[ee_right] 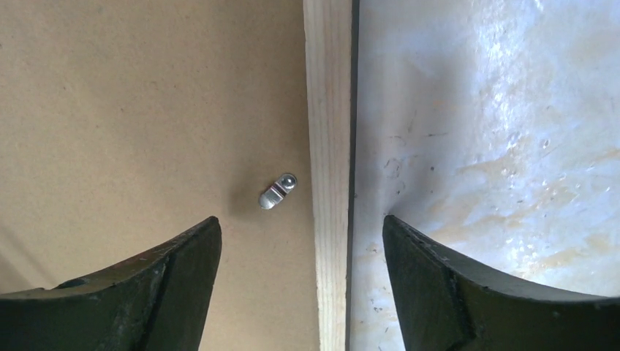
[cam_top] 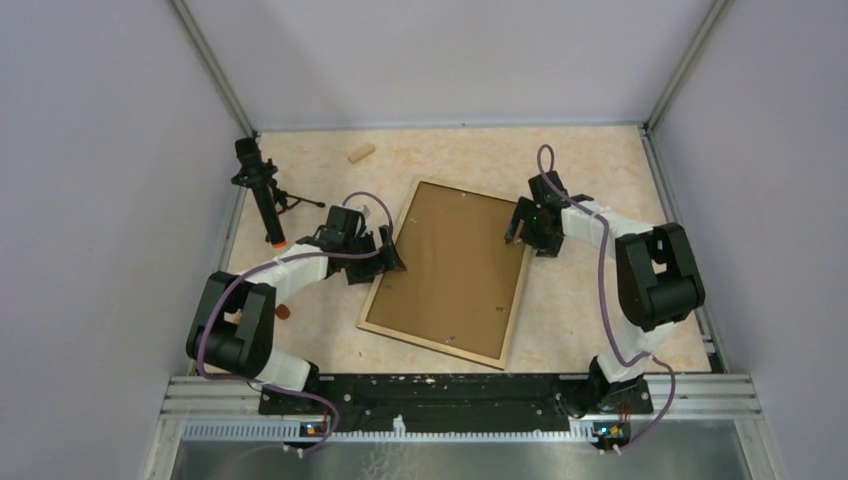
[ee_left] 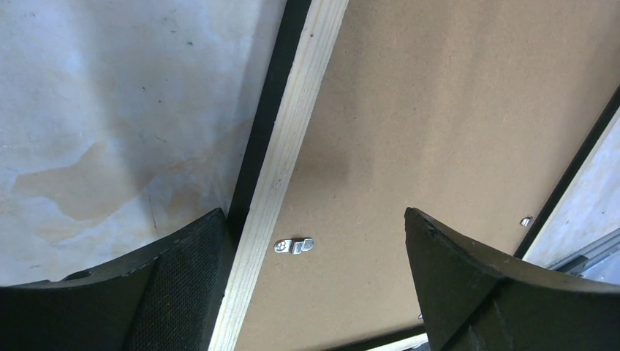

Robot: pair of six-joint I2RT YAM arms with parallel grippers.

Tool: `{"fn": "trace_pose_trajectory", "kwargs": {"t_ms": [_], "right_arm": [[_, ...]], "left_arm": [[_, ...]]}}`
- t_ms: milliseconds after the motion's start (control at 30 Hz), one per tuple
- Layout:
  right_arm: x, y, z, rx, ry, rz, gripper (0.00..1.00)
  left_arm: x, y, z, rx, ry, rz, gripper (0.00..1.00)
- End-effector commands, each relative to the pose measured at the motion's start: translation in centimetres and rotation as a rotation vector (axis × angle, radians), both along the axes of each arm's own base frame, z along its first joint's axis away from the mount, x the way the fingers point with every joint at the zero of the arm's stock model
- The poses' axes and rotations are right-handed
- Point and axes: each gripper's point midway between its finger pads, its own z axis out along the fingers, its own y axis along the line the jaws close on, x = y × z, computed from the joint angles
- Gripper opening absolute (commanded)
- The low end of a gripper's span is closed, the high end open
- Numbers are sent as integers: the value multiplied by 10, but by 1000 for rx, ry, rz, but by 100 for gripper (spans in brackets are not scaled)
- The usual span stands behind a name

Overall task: Put the photo into the frame
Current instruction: Adjust the photo frame at the center of the board, then install the photo frame at the center of the board.

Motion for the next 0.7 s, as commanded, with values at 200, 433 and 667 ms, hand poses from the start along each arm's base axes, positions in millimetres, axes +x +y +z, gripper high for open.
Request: {"fn": "trace_pose_trajectory", "kwargs": {"t_ms": [200,433,667], "right_arm": [[8,-11,3,-121,-7,-69,70],[21,-15,6,-143,-23,-92,70],[13,-11,-1,-124,7,-63,54]], "left_arm": [[-17,-7,-9,-60,45,-7,94],[-22,-6,-12,-59,47,-8,94],[-25,-3,-11,-48,39,-7,95]]}}
